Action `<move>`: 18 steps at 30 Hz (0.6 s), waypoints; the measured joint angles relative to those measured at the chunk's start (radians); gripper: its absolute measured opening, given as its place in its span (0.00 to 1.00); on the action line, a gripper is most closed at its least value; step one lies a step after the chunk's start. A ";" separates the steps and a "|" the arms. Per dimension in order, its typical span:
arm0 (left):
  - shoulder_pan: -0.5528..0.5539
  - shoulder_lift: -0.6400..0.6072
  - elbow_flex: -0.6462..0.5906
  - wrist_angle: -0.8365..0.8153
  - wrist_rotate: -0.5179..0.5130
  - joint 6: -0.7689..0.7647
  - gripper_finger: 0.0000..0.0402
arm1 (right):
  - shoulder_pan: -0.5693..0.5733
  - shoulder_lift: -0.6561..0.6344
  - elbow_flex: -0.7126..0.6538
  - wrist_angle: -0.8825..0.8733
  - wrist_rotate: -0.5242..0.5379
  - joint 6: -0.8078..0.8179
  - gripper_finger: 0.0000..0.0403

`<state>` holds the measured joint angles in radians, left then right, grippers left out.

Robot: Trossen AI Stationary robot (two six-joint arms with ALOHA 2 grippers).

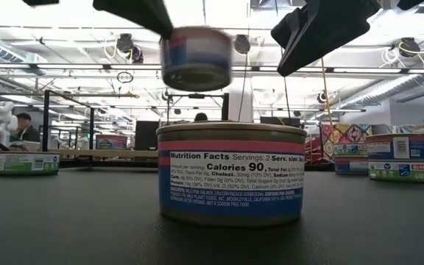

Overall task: Stack canned seafood by type on shelf
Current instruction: Put the blue tuna can aligned with the blue tuna can on the shelf

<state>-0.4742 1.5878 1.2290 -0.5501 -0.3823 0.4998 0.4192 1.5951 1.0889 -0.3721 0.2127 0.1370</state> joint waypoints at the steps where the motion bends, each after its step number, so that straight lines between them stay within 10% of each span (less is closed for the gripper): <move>1: 0.017 -0.020 -0.010 -0.027 -0.003 -0.019 0.00 | -0.001 0.000 0.000 0.000 0.000 -0.001 0.07; 18: 0.485 -0.541 -0.430 -0.168 -0.051 -0.153 0.00 | -0.007 0.000 0.000 -0.036 0.000 -0.062 0.07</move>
<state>0.0112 1.0469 0.7992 -0.7177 -0.4335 0.3467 0.4118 1.5951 1.0885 -0.4084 0.2127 0.0747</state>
